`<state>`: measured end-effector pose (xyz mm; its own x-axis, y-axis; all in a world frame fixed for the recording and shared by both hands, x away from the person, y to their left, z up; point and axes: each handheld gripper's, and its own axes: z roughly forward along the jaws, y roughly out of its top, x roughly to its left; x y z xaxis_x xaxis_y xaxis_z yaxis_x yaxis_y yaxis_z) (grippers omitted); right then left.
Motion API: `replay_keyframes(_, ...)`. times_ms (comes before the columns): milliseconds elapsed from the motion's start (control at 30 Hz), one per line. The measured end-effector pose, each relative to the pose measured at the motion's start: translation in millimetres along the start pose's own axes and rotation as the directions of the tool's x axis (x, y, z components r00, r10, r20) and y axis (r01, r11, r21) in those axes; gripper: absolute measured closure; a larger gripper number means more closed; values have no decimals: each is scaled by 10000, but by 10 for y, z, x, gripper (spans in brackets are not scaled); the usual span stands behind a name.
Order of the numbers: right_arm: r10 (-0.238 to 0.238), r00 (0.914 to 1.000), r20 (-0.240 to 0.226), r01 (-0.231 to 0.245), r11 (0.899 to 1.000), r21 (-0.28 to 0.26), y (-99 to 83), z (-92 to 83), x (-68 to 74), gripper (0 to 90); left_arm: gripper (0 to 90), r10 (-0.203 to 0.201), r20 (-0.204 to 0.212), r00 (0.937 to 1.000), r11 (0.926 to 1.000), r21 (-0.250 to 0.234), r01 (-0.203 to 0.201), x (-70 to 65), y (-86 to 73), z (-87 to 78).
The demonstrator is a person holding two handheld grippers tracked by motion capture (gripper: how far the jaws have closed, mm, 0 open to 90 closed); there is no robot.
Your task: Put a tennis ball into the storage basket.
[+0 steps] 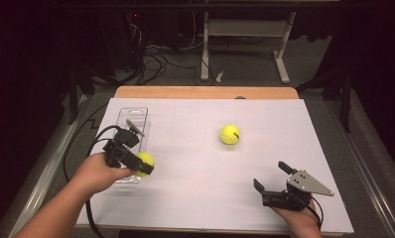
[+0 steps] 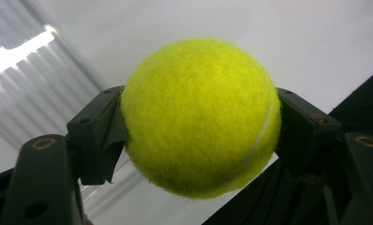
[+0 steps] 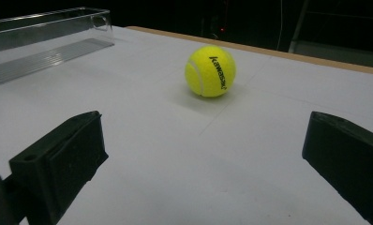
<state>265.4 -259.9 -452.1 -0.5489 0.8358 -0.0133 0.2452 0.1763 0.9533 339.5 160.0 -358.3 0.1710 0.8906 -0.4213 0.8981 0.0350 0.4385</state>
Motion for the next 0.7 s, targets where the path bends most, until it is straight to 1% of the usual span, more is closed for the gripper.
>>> replay_keyframes(67, 2, 10000, 24, -2, 10000, -33, 1, -4, -3, 3, 266, -153, -21, 9999, 9999, -7, 153, 47, 33, -33)
replay_keyframes(167, 32, 10000, 34, -32, 10000, -20, 0, -6, -7, 3, 266, -315, -167, 9994, 9995, -38, 314, 108, 75, -71)
replay_keyframes(200, 32, 10000, 31, -32, 10000, -31, 1, -6, -7, 3, 266, -296, -191, 9994, 9996, -21, 296, 119, 81, -78)
replay_keyframes(233, 30, 10000, 27, -30, 10000, -34, 1, -6, -7, 3, 265, -385, -247, 9990, 9993, -49, 384, 139, 97, -86)
replay_keyframes(400, -1, 10000, 5, 1, 10000, -34, 0, -2, -3, 3, 265, -547, -477, 9974, 9985, -61, 544, 209, 160, -115)
replay_keyframes(467, -28, 10000, -7, 28, 10000, -30, 0, -1, 2, 3, 265, -710, -533, 9961, 9974, -151, 702, 225, 185, -116)
replay_keyframes(500, -41, 10000, -21, 41, 10000, -25, 0, 0, 5, 3, 265, -644, -540, 9965, 9979, -93, 640, 238, 193, -119)
replay_keyframes(567, -59, 10000, -37, 59, 10000, 10, -1, 3, 11, 3, 265, -778, -622, 9950, 9970, -99, 773, 254, 216, -108)
replay_keyframes(700, -84, 10000, -9, 84, 10000, 14, -1, 6, 12, 3, 265, -864, -692, 9939, 9963, -16, 865, 281, 266, -69)
